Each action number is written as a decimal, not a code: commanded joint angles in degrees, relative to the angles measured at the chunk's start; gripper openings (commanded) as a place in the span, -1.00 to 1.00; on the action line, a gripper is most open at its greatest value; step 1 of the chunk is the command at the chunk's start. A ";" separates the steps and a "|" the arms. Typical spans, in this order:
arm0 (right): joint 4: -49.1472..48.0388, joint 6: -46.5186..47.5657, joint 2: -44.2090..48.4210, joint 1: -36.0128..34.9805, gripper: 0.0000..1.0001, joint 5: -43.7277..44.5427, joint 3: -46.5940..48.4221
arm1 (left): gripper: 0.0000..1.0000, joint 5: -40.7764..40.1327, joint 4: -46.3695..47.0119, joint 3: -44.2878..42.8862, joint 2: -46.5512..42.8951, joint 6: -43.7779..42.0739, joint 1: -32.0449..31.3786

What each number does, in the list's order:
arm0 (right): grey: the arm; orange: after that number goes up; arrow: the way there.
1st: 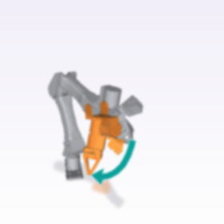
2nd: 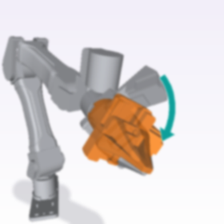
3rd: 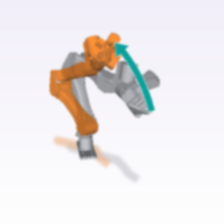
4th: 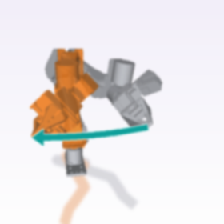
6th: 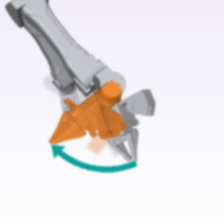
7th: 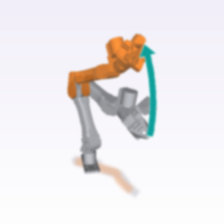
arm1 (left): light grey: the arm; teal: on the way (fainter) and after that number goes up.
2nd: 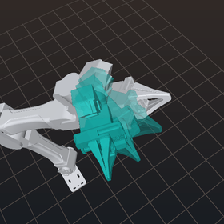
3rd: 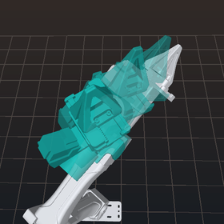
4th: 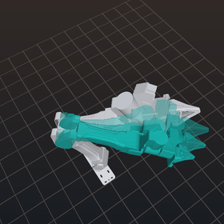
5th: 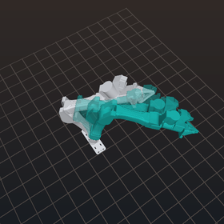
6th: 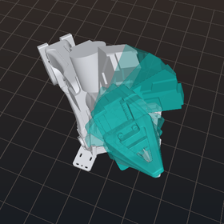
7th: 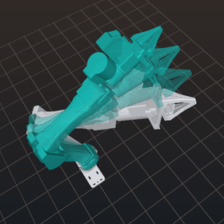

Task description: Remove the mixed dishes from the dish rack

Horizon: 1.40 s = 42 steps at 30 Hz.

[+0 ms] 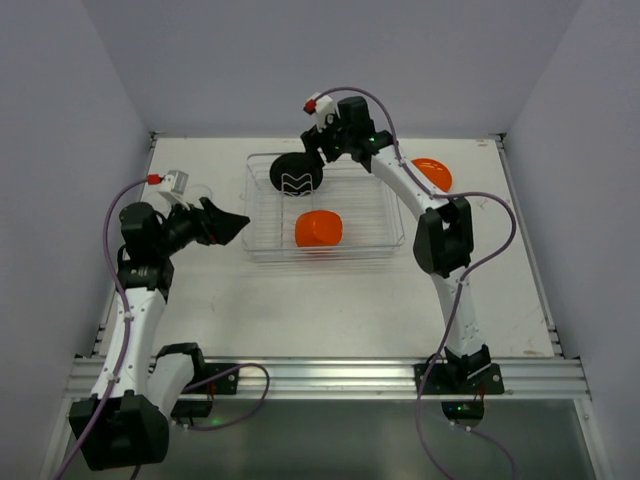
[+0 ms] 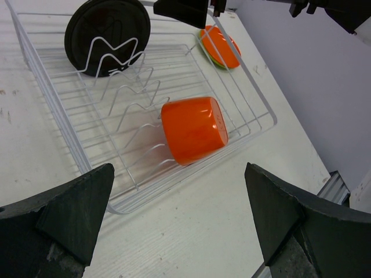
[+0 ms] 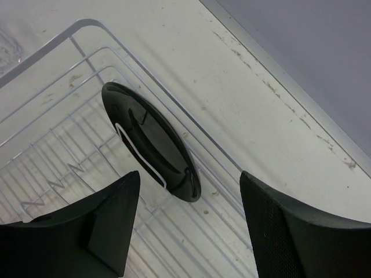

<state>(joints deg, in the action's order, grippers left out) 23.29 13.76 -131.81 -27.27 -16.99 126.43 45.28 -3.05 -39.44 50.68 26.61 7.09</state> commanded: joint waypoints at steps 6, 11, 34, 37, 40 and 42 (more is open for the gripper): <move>-0.44 1.97 -2.14 -0.59 0.32 0.12 3.91 | 1.00 1.48 2.00 0.06 0.21 0.81 0.38; -1.31 2.41 -3.19 -0.68 0.17 0.73 3.91 | 1.00 1.66 2.00 -0.02 0.30 0.81 0.38; -3.86 2.68 -8.11 -0.86 -0.04 0.91 6.28 | 1.00 3.06 4.63 -0.02 0.92 1.16 0.38; -4.04 3.03 -8.11 -0.95 -0.09 1.17 6.11 | 1.00 3.06 4.63 0.07 0.92 1.16 0.38; -4.39 3.73 -8.03 -1.12 -0.12 1.44 5.49 | 1.00 3.06 4.63 0.06 0.92 1.08 0.47; -5.26 4.08 -7.76 -1.47 -0.19 2.22 4.27 | 1.00 3.06 4.63 0.15 0.74 1.08 0.38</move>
<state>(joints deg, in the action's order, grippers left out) 21.37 16.16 -139.52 -27.99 -16.27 130.17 47.05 -0.93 -39.44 51.55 27.03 7.11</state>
